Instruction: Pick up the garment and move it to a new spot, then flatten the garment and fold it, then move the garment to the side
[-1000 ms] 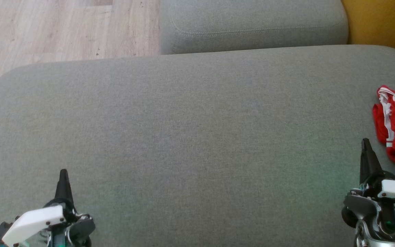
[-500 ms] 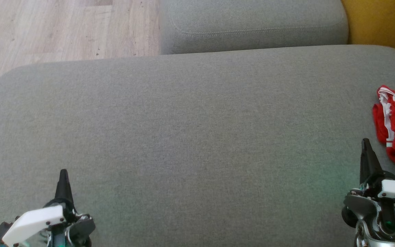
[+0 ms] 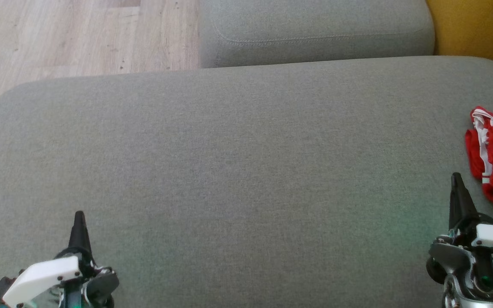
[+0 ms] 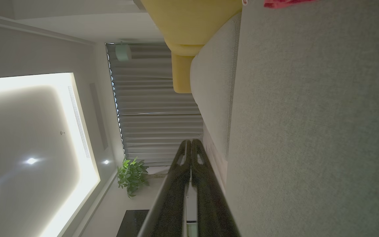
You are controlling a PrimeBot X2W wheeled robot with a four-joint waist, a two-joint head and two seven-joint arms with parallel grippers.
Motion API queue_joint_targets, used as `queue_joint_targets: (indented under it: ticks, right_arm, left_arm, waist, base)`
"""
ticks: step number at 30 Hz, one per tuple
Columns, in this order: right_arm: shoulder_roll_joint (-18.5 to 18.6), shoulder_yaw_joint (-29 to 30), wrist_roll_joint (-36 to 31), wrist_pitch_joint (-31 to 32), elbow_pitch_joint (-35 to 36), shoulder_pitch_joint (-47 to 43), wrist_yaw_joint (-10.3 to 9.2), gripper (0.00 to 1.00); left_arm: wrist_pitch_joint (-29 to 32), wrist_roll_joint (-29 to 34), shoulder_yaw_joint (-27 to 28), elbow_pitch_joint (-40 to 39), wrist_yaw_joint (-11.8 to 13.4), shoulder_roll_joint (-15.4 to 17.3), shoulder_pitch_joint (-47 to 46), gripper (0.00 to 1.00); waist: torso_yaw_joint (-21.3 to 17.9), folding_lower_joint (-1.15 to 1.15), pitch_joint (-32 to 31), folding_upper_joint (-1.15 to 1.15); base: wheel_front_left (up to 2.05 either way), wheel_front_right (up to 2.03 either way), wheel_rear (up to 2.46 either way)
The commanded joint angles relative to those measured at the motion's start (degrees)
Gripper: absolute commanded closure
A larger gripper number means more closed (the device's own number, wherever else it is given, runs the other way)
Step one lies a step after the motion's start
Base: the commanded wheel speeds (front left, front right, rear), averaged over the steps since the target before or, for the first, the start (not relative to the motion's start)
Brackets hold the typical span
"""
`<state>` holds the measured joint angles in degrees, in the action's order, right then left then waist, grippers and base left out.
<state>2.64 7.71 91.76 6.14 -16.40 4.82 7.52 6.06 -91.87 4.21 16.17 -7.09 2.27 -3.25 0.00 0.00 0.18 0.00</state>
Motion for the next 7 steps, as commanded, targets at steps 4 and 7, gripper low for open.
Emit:
queue_joint_targets:
  ticks: [4,7]
  right_arm:
    - [0.23,-1.19,0.41,0.35,2.37,1.36,-0.03,1.0]
    - [0.23,-1.19,0.41,0.35,2.37,1.36,-0.03,1.0]
  left_arm:
    - [0.42,-0.31,2.29,-2.11,-0.4,0.61,-2.94,1.0]
    - [0.42,-0.31,2.29,-2.11,-0.4,0.61,-2.94,1.0]
  waist:
    - [0.0,0.0,0.0,0.0]
    - [0.0,0.0,0.0,0.0]
  base:
    - [0.0,0.0,0.0]
    - [0.0,0.0,0.0]
